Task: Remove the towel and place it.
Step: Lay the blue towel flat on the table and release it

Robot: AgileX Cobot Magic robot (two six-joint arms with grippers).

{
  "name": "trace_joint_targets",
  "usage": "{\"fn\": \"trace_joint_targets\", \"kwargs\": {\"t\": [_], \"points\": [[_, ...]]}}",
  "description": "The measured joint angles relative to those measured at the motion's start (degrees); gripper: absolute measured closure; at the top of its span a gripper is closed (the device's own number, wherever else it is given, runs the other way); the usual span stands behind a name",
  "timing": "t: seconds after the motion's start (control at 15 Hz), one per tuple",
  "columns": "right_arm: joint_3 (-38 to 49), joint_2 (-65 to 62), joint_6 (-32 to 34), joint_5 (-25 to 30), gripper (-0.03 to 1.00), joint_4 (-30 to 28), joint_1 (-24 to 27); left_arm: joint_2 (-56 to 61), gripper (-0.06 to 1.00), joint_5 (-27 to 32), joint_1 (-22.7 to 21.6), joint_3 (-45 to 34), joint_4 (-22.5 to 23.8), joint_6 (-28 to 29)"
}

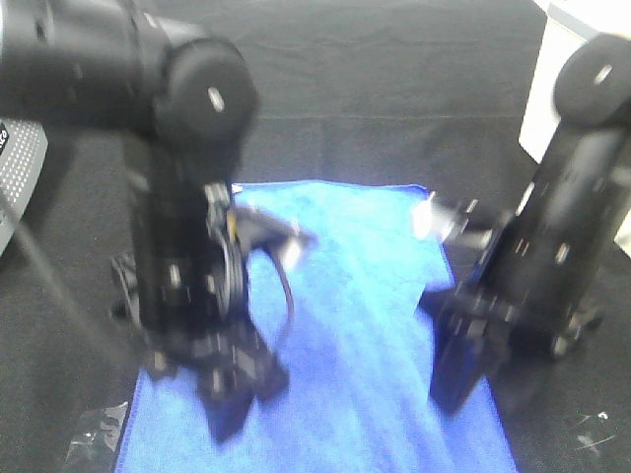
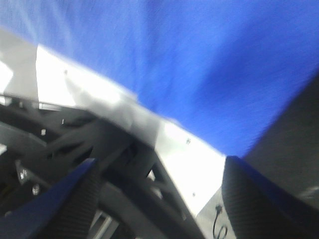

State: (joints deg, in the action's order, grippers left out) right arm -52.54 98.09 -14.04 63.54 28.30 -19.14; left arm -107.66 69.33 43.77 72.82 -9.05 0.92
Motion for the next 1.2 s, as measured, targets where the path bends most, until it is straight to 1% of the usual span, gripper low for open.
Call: {"fn": "trace_joint_targets", "kwargs": {"t": [0.2, 0.33, 0.4, 0.53, 0.67, 0.8, 1.0, 1.2], "points": [[-8.8, -0.1, 0.0, 1.1, 0.29, -3.0, 5.0, 0.0, 0.22, 0.1, -9.9, 6.4, 0.1, -1.8], [-17.0, 1.4, 0.9, 2.5, 0.29, -4.3, 8.5, 0.0, 0.22, 0.1, -18.9, 11.2, 0.1, -1.8], [-21.3, 3.2, 1.0, 2.8, 0.29, -4.9, 9.9, 0.0, 0.22, -0.3, -22.6, 13.2, 0.1, -2.0], [-30.2, 7.5, 0.9, 3.5, 0.29, -6.2, 10.9, -0.3, 0.22, -1.7, -29.6, 16.7, -1.9, -3.6], [-36.8, 11.9, 0.9, 4.1, 0.29, -6.0, 10.9, -1.9, 0.22, -2.6, -34.8, 19.3, -5.3, -5.4], [-42.5, 15.9, 0.9, 4.3, 0.29, -6.9, 10.9, -5.2, 0.22, -2.9, -38.0, 21.1, -6.8, -7.0], [-50.5, 22.4, 0.9, 4.6, 0.29, -7.8, 10.9, -11.6, 0.22, -5.4, -38.4, 25.1, -6.6, -9.2], [-57.7, 29.3, 0.9, 5.4, 0.29, -7.8, 11.3, -19.3, 0.22, -6.5, -38.4, 33.5, -6.2, -9.3]]}}
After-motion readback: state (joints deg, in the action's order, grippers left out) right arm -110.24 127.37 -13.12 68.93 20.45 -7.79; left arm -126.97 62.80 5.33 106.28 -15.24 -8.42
